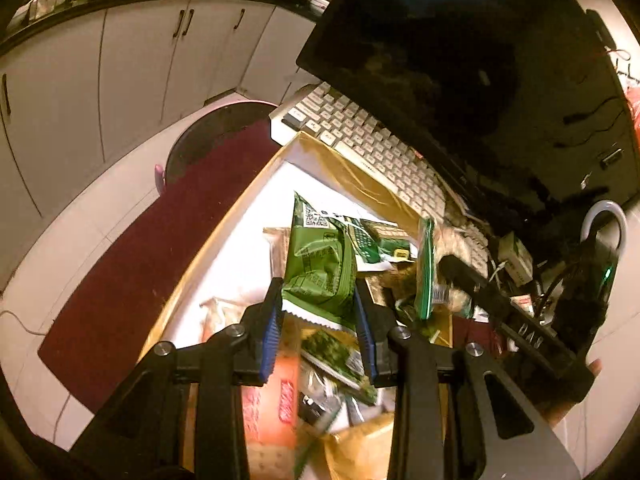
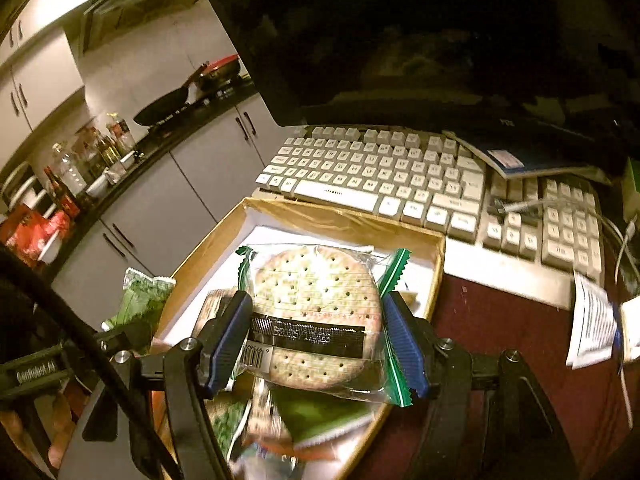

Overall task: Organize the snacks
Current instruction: 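Lower the green bag and round cracker pack into the tray and open both tools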

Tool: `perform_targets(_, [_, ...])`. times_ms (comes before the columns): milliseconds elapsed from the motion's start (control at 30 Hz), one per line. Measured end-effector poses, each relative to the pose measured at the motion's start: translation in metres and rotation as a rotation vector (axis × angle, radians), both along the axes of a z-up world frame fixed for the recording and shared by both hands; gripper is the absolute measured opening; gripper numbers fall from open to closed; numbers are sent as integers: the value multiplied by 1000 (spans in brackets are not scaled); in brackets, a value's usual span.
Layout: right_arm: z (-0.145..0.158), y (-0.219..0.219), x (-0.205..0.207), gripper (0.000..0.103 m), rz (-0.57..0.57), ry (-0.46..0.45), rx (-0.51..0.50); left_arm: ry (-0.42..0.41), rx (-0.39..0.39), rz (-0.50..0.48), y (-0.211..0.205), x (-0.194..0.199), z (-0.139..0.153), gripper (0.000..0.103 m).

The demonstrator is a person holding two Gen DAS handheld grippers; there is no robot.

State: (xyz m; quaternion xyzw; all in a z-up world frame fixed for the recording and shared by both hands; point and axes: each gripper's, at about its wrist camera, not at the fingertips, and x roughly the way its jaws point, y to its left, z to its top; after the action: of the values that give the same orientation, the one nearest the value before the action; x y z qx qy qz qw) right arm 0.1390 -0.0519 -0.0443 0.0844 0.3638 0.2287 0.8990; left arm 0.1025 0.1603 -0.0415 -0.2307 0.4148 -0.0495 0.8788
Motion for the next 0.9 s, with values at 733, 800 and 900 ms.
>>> perform_targets(733, [3,-5,8,78,-33,-48,66,17,157,49,4,20,2,71])
perform_targets(800, [12,-15,-2,78,-35,-72,99,-27,170,49,-1,15,7,71])
perform_targets(900, [15,-34,-13,78,-47,-79,130,-86,180,12,-20,1,21,71])
